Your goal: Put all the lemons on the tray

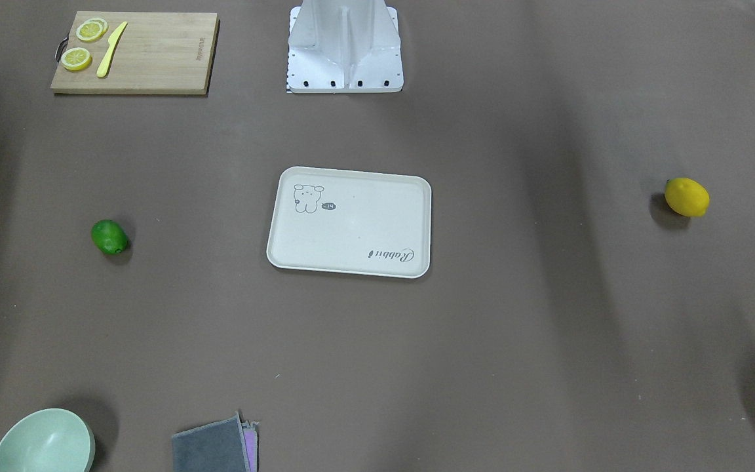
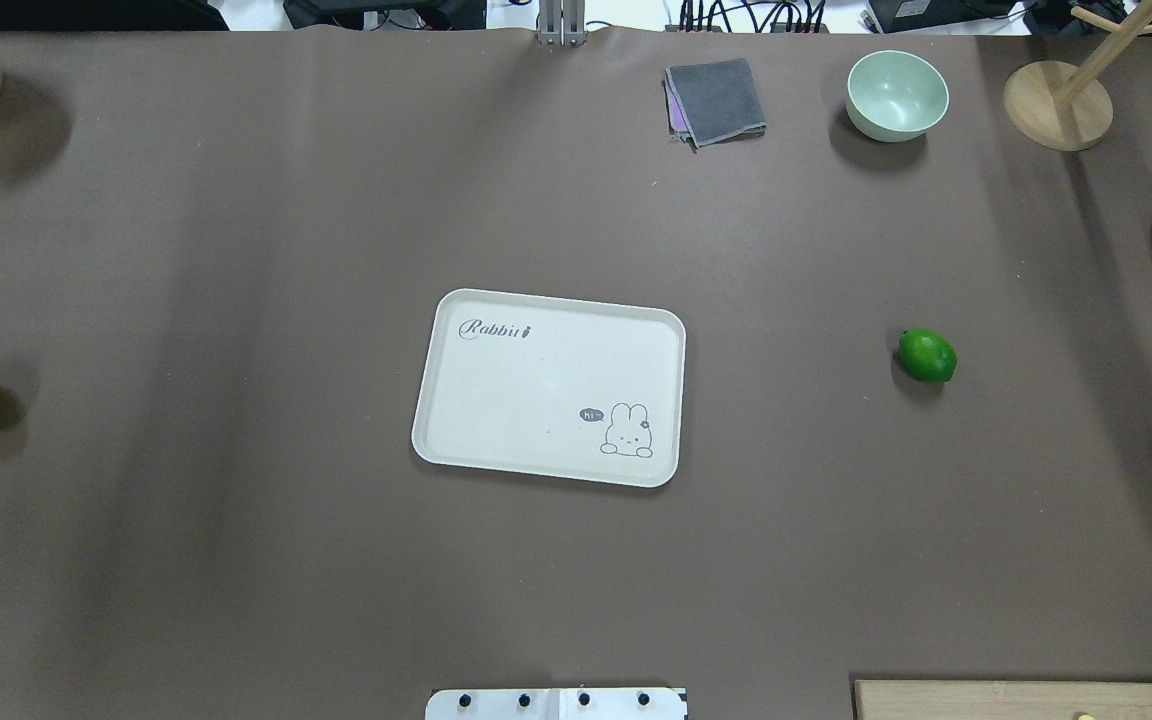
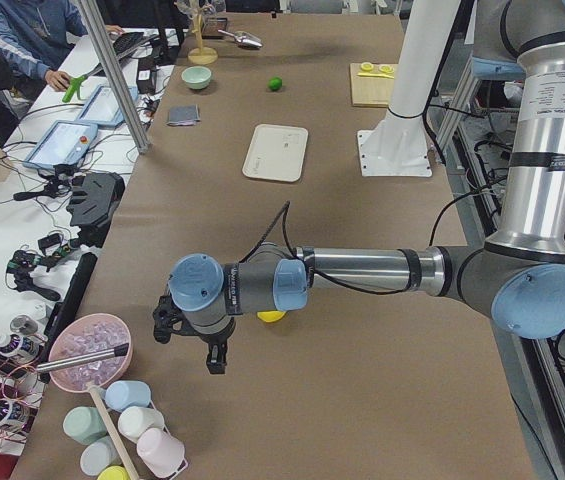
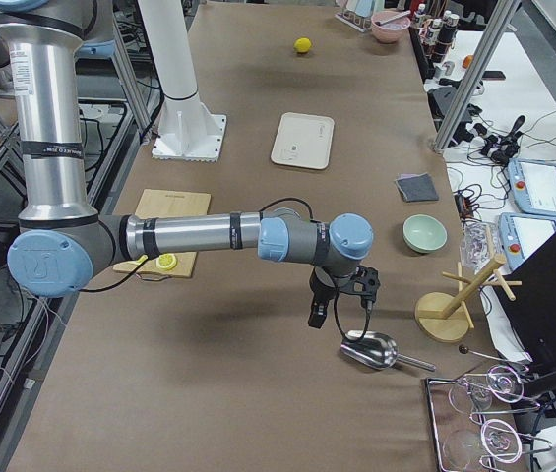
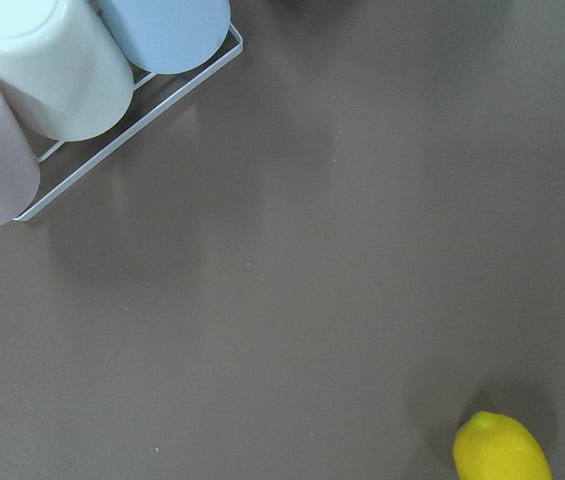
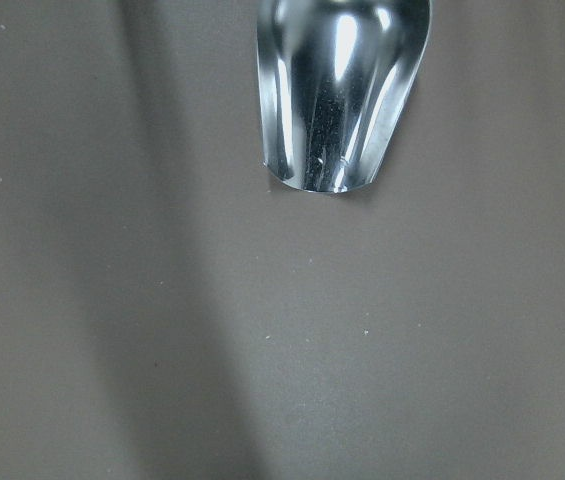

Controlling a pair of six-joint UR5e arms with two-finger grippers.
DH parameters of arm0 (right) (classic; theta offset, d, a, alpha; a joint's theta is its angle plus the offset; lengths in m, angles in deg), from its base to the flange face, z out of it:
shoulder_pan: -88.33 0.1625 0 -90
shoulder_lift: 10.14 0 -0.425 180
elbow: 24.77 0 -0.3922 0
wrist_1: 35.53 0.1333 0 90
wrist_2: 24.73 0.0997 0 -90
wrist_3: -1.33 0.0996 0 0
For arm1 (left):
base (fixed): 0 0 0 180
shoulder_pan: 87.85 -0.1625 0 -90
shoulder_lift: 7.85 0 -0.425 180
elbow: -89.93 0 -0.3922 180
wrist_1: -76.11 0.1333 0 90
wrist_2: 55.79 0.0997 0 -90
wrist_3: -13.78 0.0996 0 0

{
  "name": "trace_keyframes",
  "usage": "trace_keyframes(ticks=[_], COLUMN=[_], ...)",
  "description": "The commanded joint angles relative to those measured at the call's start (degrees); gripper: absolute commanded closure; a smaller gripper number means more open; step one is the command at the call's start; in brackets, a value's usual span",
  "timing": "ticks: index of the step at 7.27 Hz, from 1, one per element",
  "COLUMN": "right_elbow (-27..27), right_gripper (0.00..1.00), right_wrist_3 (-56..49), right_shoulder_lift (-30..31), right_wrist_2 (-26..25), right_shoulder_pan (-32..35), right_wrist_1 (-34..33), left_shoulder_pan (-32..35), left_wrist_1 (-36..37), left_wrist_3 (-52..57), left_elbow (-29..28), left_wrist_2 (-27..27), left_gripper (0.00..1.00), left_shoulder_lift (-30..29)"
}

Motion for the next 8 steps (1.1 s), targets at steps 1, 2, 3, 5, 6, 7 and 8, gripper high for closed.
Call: trace_keyframes(ticks=[1,2,3,5,6,7,8], right_elbow=[-0.09,-0.09,0.00,0.09,-0.09,-0.52,-0.61], right_gripper=[0.00,0.00,0.00,0.00,0.00,0.00,0.00], right_wrist_3=[-0.04,-0.04,0.05,0.84,1.19,1.28,2.50], right_shoulder_lift=[0.00,0.00,-1.22,-6.13,-7.81,-9.91,-12.28], right_wrist_2=[-0.06,0.03,0.64,1.61,3.79,4.85,5.04], right_shoulder_pan=[-0.06,-0.23,-0.76,-6.88,-9.96,-13.12,-17.76], right_wrist_1=[0.00,0.00,-0.09,0.08,0.00,0.09,0.35], left_shoulder_pan=[0.27,0.36,-0.07,-1.82,-3.92,-6.38,-8.84], left_wrist_1=[2.46,6.05,6.43,6.17,6.26,6.26,6.26], left_wrist_3=[1.83,1.93,1.93,1.50,0.02,-3.91,-6.22], left_elbow=[0.65,1.70,2.49,5.48,6.79,8.28,8.91], left_wrist_2=[0.47,0.56,1.08,7.23,7.24,7.33,7.59], left_gripper=[0.02,0.02,0.02,0.02,0.02,0.03,0.03], left_shoulder_lift=[-0.06,-0.06,-0.06,0.03,0.03,0.12,0.03])
